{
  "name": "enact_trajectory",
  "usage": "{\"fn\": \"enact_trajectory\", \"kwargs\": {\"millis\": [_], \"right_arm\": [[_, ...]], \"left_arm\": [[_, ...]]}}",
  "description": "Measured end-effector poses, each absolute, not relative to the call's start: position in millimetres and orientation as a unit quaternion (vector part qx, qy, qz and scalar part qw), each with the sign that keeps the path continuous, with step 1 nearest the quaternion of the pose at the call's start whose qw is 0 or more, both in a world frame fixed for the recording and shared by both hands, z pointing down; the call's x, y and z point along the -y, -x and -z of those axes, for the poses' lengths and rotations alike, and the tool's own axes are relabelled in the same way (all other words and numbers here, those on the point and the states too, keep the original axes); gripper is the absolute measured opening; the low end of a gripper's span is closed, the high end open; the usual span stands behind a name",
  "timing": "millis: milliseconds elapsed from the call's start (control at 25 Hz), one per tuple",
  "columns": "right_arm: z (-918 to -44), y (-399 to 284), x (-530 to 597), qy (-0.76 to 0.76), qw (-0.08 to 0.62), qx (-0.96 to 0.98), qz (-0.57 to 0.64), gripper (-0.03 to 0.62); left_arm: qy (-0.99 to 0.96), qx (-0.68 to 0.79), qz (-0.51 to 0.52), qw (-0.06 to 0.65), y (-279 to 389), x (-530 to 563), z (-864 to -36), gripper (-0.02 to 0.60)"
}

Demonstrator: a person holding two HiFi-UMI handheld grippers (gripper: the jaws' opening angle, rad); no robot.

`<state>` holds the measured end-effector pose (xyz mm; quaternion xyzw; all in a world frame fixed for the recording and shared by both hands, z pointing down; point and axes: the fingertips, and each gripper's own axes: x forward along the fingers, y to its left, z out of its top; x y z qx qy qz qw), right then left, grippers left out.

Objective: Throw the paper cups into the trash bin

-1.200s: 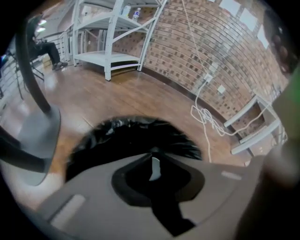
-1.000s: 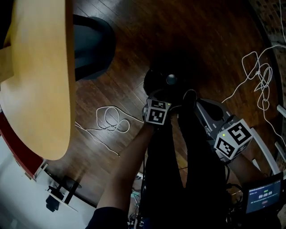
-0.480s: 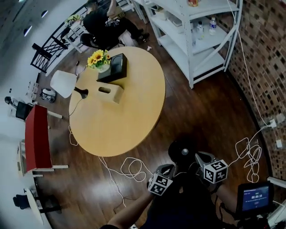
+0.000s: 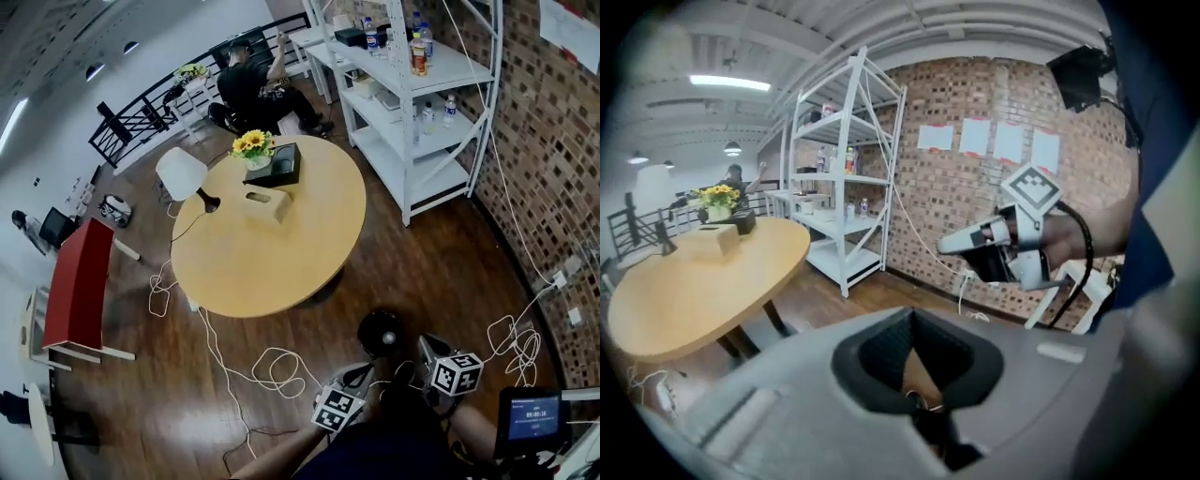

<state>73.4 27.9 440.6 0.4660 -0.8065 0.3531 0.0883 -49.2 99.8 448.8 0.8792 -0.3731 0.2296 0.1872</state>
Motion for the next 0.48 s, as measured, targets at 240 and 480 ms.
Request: {"fn": "enact_trajectory", "kwargs": {"millis": [240,480], "right_arm": [[-411,-30,-138,-0.46,0.076,0.821,-0.329,0.01],[-376,-4,-224,-0.442,0.071,0.849,-0.281,0.01]], "left_arm": [[-0.877,0.399,-0.157,0.216,87,-191,-426,0.005],[-0.861,0.422,-0.138,0.248,110,-268,-422,0.005]]}}
